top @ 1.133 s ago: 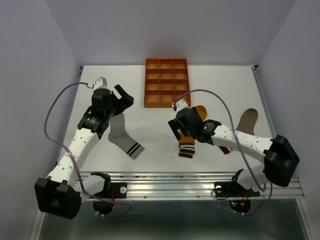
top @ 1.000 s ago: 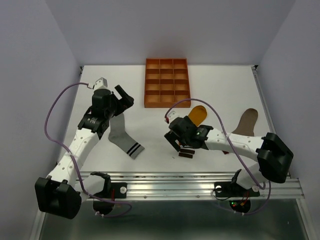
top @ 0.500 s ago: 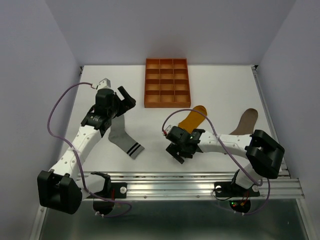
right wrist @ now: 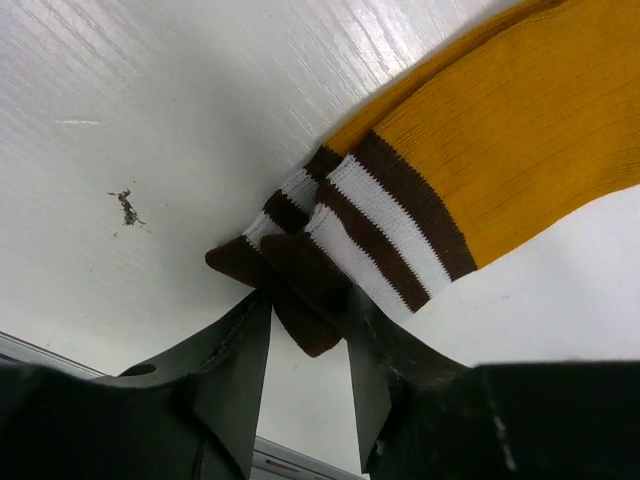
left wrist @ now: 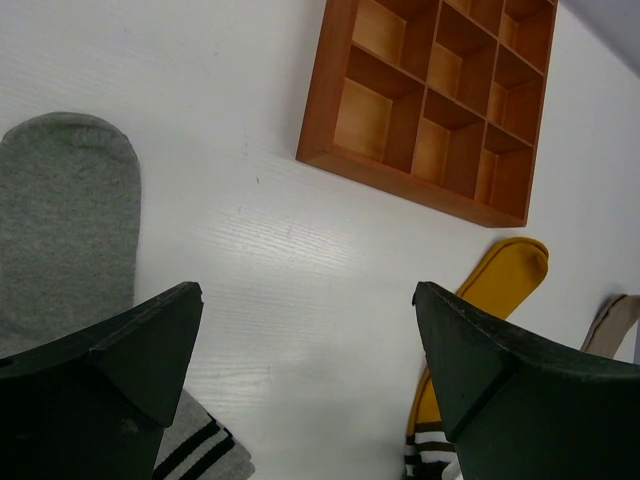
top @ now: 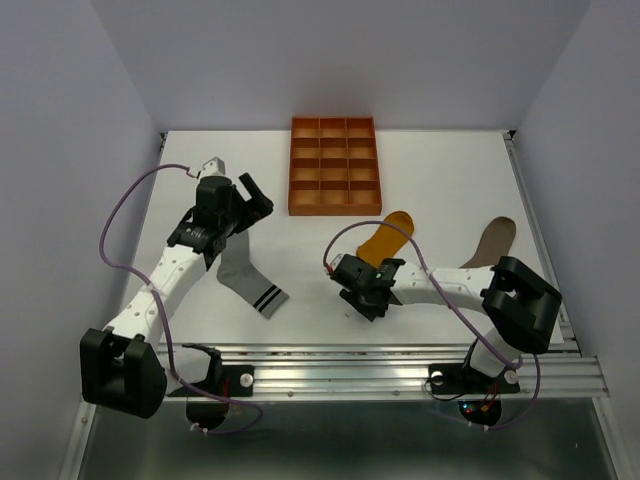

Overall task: Roll the socks
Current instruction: Roll the sock at the center of the board.

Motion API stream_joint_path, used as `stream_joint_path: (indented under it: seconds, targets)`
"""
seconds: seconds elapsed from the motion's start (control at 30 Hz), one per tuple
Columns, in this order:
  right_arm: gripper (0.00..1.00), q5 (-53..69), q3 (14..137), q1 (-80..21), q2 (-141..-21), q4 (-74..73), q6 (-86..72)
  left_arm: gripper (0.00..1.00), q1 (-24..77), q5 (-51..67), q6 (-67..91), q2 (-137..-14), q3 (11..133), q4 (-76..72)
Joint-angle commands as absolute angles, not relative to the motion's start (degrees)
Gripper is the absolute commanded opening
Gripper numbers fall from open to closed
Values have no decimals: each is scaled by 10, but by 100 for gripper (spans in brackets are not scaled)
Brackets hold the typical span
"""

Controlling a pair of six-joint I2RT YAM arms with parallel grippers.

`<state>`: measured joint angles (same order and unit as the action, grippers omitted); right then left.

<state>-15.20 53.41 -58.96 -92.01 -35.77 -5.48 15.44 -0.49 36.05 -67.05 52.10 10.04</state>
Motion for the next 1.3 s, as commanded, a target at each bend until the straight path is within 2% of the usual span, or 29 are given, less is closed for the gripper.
stream_joint_path:
  seconds: [0.0,0.07,0.27,0.43,0.67,1.27]
  targets:
    - [36,-121,549,-596,-921,-352,-52,99,157,-5,349,-670,532,85]
    - [28,-108,556,-596,-921,-349,-49,99,157,-5,349,-670,532,86]
    - [15,-51,591,-596,-925,-329,-54,99,158,-3,357,-663,521,91]
    - [13,10,613,-596,-928,-331,-69,99,159,25,370,-643,483,98]
    - [9,107,627,-529,-931,-313,-88,99,171,53,386,-603,425,106]
    - [5,315,703,-424,-1031,-294,-69,99,262,105,393,-570,347,87]
